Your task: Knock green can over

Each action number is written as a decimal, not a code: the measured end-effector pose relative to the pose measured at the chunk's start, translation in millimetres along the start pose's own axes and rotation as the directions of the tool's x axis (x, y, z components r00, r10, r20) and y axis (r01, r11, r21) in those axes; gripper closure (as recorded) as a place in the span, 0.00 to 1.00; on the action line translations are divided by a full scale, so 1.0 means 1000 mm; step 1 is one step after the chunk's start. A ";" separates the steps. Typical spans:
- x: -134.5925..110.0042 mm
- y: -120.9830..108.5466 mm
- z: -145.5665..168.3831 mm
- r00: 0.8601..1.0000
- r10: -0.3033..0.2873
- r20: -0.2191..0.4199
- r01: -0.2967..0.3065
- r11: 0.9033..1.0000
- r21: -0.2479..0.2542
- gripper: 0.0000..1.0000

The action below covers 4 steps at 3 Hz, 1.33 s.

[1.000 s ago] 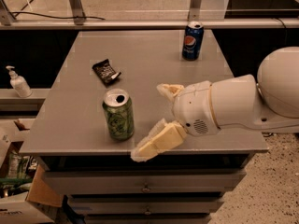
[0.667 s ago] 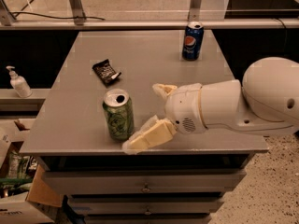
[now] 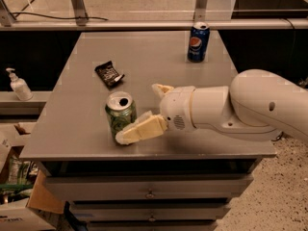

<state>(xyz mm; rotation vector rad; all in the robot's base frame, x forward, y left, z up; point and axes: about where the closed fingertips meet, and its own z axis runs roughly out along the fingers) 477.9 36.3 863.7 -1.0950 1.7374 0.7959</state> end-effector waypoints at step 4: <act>-0.025 -0.102 -0.005 0.989 0.088 0.119 -0.114 0.967 0.229 0.00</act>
Offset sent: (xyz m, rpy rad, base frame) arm 0.0701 0.0031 0.0023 0.0622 -0.0096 -0.1373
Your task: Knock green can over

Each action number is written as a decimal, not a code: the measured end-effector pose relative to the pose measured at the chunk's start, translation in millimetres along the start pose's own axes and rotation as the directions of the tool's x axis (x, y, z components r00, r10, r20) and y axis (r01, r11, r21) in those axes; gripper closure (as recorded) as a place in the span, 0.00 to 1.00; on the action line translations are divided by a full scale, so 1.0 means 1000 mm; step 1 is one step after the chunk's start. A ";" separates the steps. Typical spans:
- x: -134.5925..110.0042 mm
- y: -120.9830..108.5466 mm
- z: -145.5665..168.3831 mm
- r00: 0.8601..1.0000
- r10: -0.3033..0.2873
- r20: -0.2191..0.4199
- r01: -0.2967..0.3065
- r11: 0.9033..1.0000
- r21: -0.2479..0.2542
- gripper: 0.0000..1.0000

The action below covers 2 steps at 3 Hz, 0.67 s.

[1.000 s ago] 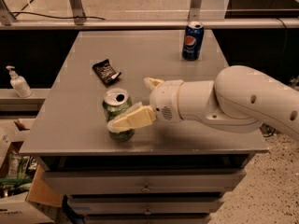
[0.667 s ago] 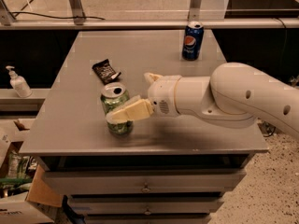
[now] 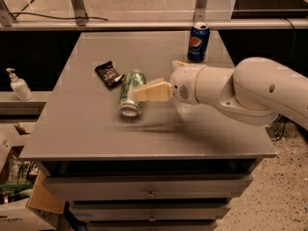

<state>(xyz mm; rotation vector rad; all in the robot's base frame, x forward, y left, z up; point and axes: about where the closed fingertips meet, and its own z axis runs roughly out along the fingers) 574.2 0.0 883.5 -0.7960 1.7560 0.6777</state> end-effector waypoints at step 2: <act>-0.002 -0.026 -0.023 1.000 -0.002 0.024 0.000 0.998 0.055 0.00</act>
Offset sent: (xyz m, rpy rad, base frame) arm 0.0038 -0.0571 0.0043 0.0046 -0.0430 -0.0564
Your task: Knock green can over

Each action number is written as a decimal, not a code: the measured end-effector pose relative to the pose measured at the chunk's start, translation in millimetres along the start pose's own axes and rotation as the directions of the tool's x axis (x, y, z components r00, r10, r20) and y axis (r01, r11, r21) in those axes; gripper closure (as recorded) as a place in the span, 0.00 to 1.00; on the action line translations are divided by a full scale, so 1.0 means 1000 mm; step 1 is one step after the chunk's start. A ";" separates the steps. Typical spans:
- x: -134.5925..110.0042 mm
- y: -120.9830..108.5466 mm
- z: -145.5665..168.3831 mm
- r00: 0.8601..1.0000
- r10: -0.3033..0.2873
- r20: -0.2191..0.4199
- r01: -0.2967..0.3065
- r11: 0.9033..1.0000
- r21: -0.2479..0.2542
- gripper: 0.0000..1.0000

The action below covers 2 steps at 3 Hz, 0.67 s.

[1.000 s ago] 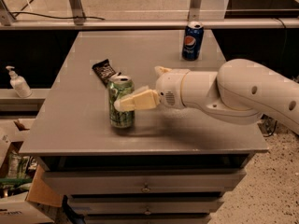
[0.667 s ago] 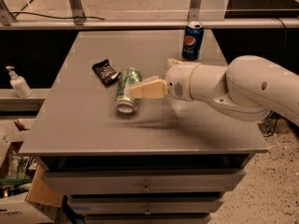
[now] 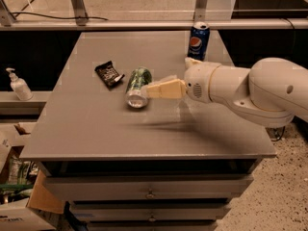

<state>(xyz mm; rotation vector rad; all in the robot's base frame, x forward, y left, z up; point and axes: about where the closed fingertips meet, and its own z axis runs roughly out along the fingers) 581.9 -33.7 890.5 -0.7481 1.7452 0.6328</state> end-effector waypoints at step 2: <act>0.006 -0.001 -0.030 0.997 -0.066 0.032 0.068 0.994 -0.088 0.00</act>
Offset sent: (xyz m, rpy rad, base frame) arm -0.0363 -0.0440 0.0041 0.0017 -0.0896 0.1963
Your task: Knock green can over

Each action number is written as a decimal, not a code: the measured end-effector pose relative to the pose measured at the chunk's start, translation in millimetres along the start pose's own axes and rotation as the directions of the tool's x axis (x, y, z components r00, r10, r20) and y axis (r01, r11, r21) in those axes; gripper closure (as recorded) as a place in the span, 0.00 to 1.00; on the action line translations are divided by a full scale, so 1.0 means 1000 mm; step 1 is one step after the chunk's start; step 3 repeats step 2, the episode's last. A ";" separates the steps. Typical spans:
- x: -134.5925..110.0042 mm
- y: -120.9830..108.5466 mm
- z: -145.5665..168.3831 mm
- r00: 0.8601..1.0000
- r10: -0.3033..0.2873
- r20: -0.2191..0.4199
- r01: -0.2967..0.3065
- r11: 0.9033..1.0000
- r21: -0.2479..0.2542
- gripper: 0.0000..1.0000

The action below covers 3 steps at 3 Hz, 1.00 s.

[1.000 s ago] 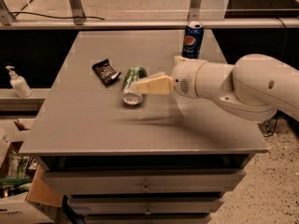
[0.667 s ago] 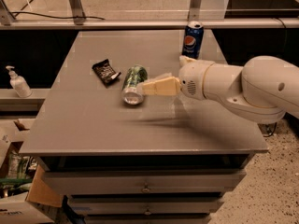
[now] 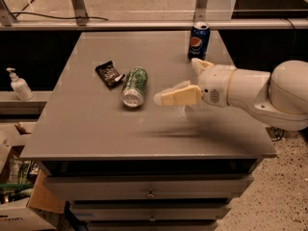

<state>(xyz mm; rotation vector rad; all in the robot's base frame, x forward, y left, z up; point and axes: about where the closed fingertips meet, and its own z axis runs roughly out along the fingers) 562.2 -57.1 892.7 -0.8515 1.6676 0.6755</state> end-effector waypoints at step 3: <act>0.001 0.009 -0.016 1.000 -0.019 0.017 0.021 0.997 -0.076 0.00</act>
Offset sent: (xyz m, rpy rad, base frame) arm -0.0100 -0.0089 0.0023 0.0094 -0.0103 0.0515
